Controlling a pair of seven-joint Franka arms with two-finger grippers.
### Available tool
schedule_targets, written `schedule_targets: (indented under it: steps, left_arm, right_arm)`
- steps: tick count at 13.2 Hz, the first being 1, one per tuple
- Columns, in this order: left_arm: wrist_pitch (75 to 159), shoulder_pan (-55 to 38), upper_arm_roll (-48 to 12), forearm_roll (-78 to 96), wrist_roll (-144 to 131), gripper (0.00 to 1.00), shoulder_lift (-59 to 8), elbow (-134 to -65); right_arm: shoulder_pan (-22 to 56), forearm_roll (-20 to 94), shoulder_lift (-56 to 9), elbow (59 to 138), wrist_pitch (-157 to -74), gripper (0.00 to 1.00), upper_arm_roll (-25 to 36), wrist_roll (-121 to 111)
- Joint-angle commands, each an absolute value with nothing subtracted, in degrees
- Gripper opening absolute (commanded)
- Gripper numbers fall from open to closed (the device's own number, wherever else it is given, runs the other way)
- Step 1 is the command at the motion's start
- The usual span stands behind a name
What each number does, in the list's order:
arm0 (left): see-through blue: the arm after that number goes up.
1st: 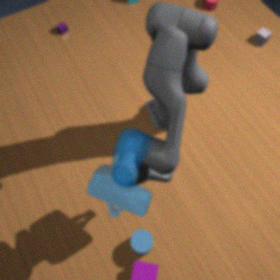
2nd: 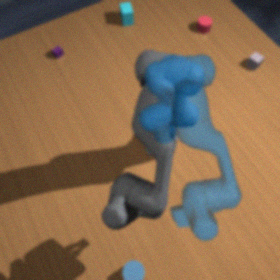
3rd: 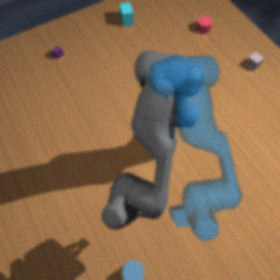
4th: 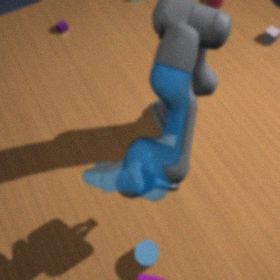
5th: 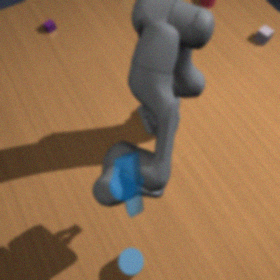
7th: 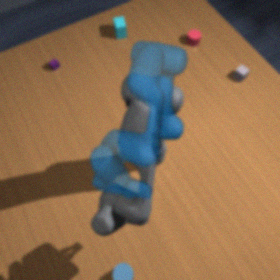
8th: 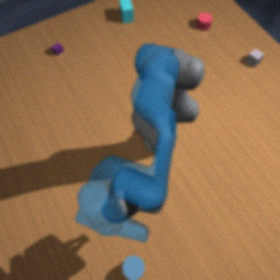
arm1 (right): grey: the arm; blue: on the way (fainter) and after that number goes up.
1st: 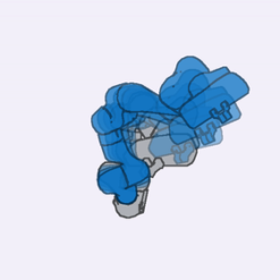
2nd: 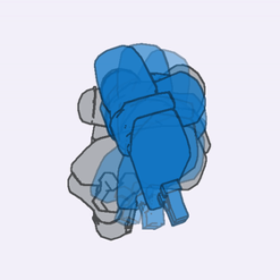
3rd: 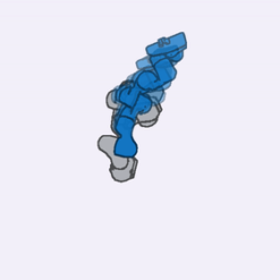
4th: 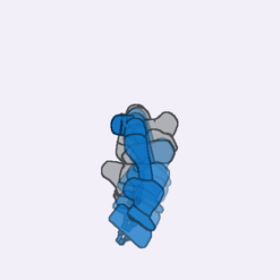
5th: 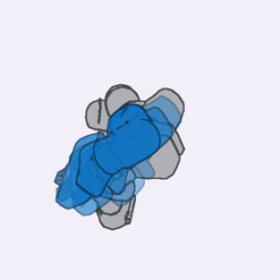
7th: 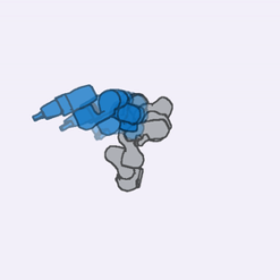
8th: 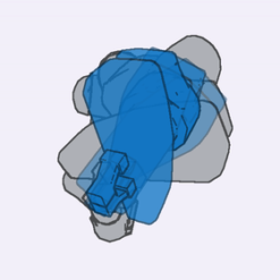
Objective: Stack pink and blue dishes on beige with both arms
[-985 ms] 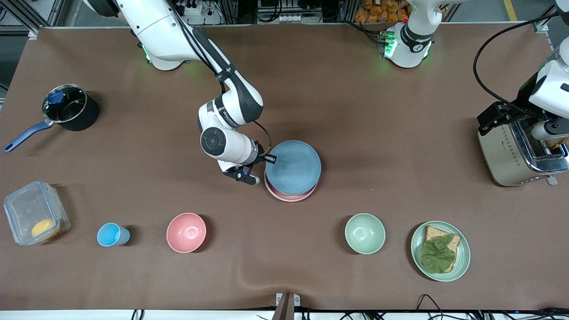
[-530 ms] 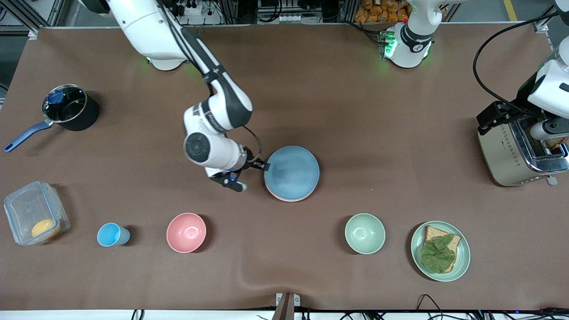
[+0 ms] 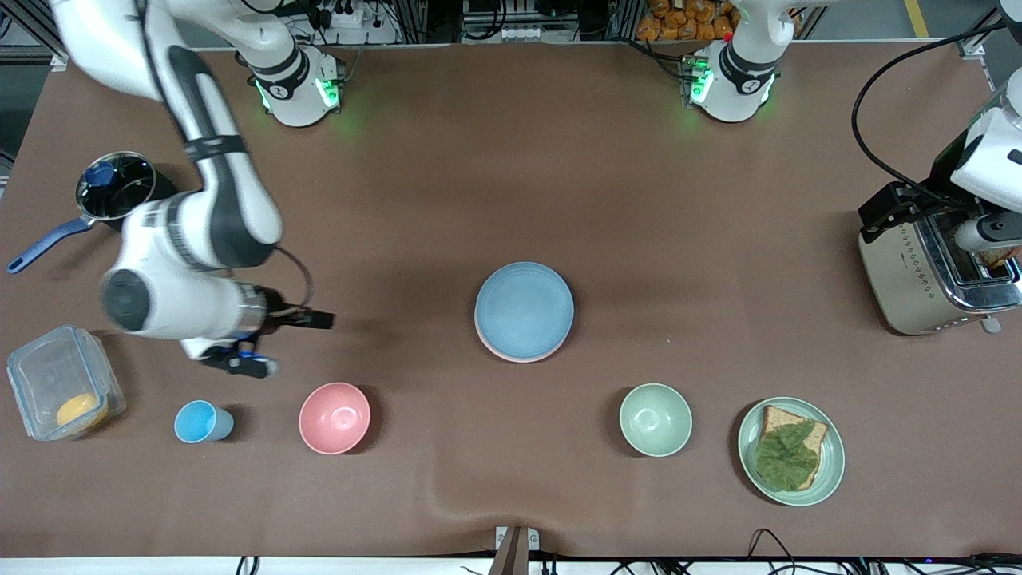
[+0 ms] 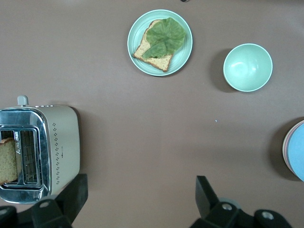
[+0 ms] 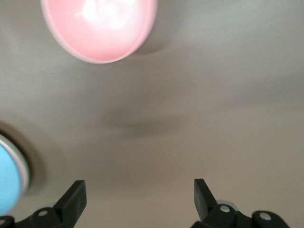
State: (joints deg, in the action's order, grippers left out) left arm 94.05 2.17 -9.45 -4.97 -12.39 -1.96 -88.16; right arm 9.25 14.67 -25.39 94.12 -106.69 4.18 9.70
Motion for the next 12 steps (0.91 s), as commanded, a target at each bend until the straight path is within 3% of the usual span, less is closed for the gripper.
schedule_targets:
  steps: [1, 3, 8, 12]
  left_arm:
    - [93.0, 2.2, -9.3, -3.7, -10.5, 1.00, -1.8, -87.5]
    - [92.9, 2.3, -9.4, -3.2, -10.6, 1.00, -1.8, -87.5]
    - [89.1, 2.5, -9.2, -0.3, -10.7, 1.00, -1.3, -87.5]
    - [87.5, 3.2, -9.3, -1.1, -10.7, 1.00, -1.3, -87.4]
  right_arm:
    - [7.4, 7.4, -17.3, 100.9, -105.8, 1.00, 2.8, 6.6]
    - [7.6, 1.3, -13.2, 102.0, -104.6, 1.00, 2.7, 6.2]
    - [5.5, 0.1, -5.5, 101.1, -102.4, 1.00, 2.8, -4.7]
    - [3.4, -1.0, -3.0, 94.9, -94.4, 1.00, 2.9, -7.9]
